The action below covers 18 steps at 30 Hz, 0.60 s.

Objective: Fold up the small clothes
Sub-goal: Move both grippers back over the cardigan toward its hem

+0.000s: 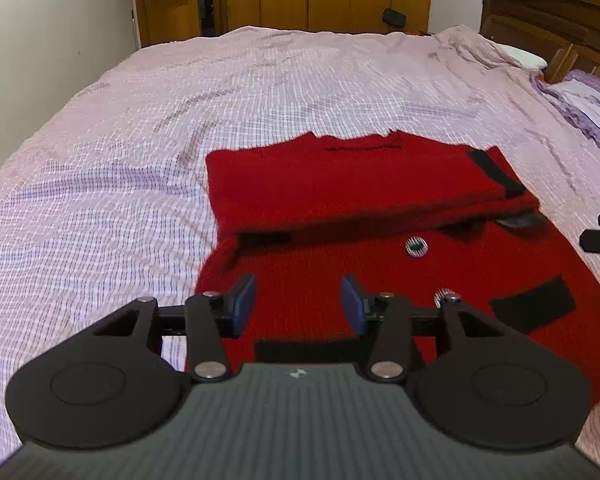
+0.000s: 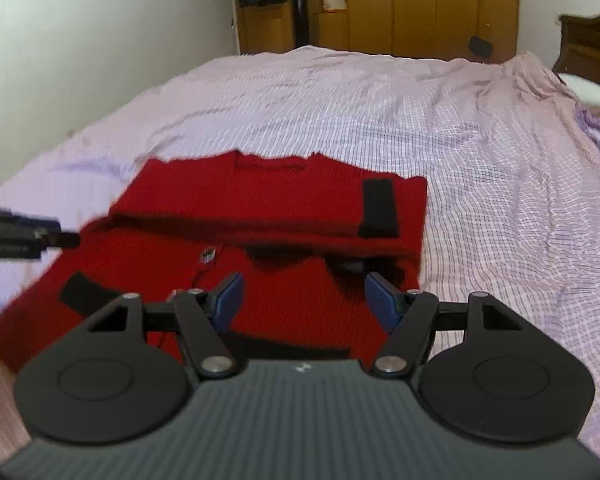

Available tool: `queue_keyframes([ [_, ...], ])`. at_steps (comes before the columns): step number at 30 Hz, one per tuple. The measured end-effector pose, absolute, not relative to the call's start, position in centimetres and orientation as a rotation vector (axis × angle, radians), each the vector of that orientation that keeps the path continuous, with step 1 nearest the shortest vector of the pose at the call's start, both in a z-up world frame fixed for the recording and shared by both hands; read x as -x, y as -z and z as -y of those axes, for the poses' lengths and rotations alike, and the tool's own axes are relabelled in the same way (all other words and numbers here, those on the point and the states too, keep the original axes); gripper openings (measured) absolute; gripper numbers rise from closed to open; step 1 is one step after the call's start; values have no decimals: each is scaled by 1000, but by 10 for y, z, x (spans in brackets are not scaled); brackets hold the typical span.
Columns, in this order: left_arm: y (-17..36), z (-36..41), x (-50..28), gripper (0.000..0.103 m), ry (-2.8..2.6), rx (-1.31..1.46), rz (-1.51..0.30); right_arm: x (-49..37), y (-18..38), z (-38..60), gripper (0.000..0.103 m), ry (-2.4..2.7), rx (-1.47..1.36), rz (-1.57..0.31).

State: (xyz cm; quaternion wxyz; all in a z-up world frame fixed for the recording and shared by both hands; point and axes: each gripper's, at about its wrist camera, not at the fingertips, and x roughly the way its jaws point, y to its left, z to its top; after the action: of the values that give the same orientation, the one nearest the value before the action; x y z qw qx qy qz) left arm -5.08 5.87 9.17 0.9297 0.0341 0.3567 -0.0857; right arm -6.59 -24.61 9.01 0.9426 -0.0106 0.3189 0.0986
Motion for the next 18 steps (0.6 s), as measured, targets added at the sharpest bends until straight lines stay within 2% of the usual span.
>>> queue_keyframes([
  [18, -65, -46, 109, 54, 268, -101, -825, 136, -45, 189, 68, -412, 316, -811],
])
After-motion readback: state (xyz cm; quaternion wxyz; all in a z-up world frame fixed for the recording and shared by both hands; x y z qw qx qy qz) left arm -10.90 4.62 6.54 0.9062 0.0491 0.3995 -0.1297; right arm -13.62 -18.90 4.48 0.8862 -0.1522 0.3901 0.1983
